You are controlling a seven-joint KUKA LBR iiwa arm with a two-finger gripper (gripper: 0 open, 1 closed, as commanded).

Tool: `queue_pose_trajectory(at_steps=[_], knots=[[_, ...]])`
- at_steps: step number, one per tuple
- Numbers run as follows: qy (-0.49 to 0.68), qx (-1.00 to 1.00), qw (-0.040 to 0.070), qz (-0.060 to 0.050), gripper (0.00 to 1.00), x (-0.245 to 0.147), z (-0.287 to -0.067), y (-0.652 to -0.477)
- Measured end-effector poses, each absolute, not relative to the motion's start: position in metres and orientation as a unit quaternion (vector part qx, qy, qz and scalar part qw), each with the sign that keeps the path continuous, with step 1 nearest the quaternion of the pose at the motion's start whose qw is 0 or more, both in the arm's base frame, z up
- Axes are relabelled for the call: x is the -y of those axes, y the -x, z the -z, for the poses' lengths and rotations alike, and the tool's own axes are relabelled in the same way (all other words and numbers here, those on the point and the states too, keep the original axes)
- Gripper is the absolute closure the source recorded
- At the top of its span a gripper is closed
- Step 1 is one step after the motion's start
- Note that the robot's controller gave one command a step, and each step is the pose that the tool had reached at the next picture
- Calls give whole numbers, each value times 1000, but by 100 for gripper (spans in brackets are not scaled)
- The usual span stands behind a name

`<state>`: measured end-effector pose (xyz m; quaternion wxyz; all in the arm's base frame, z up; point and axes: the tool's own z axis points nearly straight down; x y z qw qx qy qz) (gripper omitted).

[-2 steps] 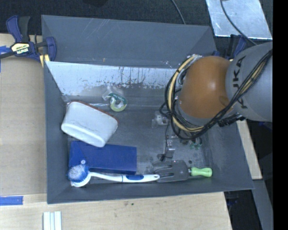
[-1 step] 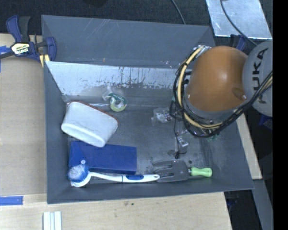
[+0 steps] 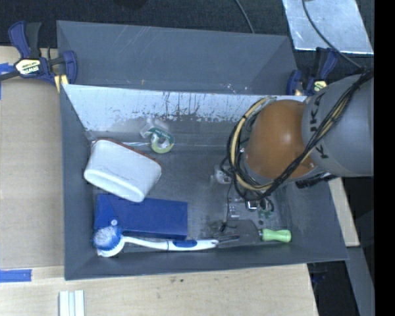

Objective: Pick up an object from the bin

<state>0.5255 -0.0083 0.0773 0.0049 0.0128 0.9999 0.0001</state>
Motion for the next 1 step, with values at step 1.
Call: queue_pose_trajectory(at_steps=[1], knots=[[165, -986, 9, 2, 0, -7, -112, -518]])
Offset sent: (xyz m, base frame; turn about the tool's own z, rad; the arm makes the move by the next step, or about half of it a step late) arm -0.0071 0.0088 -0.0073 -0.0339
